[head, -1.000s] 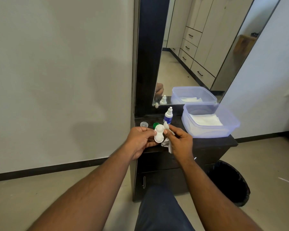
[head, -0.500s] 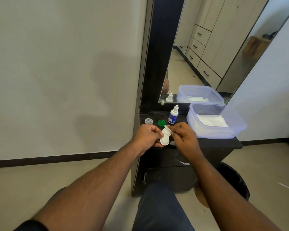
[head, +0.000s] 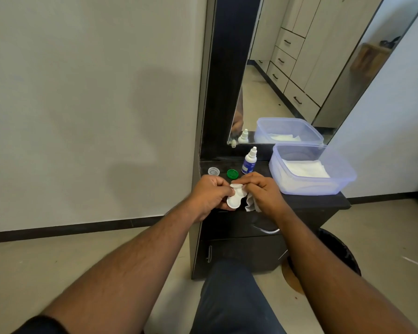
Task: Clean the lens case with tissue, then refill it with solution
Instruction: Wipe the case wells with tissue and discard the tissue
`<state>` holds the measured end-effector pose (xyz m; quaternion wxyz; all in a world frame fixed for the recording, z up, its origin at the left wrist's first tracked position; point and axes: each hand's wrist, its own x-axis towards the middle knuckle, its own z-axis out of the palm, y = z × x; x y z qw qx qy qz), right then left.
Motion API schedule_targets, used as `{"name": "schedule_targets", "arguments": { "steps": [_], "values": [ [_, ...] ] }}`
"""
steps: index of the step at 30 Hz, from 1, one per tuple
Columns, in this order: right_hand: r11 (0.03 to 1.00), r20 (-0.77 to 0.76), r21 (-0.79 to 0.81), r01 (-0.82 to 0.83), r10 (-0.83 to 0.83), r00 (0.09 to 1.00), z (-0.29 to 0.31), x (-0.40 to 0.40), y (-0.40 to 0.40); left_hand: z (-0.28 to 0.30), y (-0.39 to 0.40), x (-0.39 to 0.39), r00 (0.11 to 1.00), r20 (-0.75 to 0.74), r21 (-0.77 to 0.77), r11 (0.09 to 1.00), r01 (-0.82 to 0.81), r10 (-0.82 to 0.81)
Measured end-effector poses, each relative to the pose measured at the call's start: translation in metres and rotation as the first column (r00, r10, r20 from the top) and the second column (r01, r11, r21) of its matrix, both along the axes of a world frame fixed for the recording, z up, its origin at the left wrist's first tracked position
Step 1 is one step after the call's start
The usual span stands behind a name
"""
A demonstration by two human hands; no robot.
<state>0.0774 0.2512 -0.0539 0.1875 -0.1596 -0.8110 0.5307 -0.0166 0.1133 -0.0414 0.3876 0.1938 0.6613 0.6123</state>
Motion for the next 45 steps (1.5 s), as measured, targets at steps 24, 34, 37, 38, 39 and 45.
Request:
{"name": "schedule_targets", "arguments": {
  "steps": [24, 34, 37, 38, 39, 45],
  "values": [
    [0.970, -0.126, 0.024, 0.242, -0.237, 0.963, -0.013, 0.006, -0.005, -0.007, 0.004, 0.001, 0.983, 0.023, 0.014, 0.983, -0.180, 0.180],
    [0.971, -0.124, 0.036, 0.238, -0.232, 0.965, -0.016, 0.006, -0.006, -0.002, 0.002, 0.000, 0.984, 0.093, 0.011, 0.988, -0.151, 0.149],
    [0.973, -0.105, 0.032, 0.230, -0.225, 0.969, -0.015, 0.003, -0.004, 0.000, 0.002, 0.001, 0.970, 0.161, 0.015, 0.982, -0.188, 0.183],
    [0.976, -0.084, 0.038, 0.213, -0.209, 0.974, -0.014, 0.001, -0.004, 0.000, 0.002, 0.001, 0.976, 0.144, 0.004, 0.986, -0.166, 0.163],
    [0.979, -0.066, 0.043, 0.200, -0.197, 0.978, -0.014, -0.001, -0.003, 0.001, 0.001, 0.000, 0.982, 0.132, -0.007, 0.991, -0.134, 0.134],
    [0.971, -0.088, 0.038, 0.237, -0.233, 0.968, -0.016, 0.006, -0.003, 0.006, 0.001, -0.003, 0.953, 0.264, -0.009, 0.989, -0.150, 0.147]
  ]
}}
